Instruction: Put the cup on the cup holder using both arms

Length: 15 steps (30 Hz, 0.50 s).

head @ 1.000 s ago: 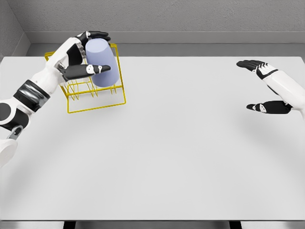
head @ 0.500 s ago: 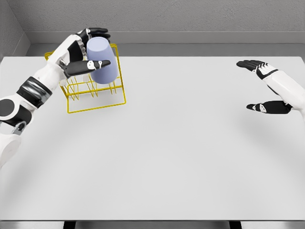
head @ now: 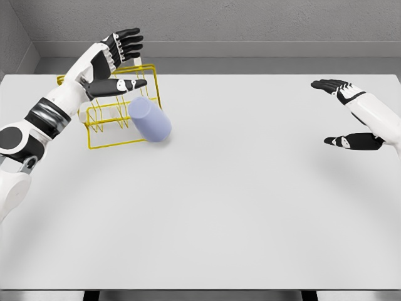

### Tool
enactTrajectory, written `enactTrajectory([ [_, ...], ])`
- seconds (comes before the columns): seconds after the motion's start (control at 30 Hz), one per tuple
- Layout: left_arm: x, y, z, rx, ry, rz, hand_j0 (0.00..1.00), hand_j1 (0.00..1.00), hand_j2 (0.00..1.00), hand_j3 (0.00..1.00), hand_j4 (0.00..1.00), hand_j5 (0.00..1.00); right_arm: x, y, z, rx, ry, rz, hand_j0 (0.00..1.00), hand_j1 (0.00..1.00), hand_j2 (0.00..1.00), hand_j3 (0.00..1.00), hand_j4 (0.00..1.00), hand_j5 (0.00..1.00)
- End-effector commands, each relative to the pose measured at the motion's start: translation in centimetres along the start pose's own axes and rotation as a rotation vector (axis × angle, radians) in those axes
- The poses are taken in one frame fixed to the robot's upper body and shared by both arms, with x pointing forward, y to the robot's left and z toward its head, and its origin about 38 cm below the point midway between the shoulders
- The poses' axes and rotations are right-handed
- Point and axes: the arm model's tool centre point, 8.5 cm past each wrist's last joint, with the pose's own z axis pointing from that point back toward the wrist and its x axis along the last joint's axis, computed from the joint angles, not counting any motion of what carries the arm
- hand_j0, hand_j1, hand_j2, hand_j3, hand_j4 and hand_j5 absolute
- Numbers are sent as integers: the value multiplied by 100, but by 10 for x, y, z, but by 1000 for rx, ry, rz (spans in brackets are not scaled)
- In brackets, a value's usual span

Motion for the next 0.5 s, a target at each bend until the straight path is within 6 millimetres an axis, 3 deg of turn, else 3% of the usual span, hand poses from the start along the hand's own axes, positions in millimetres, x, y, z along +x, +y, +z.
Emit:
enactTrajectory([
  [0.0, -1, -1, 0, -3, 0, 3, 80, 80, 80, 80, 80, 80, 0, -1, 0, -5, -2, -6, 100, 100, 100, 100, 100, 100],
  [0.47, 6, -6, -5, -15, -26, 3, 79, 79, 79, 79, 79, 79, 0, -1, 0, -5, 0, -7, 100, 100, 100, 100, 100, 100],
])
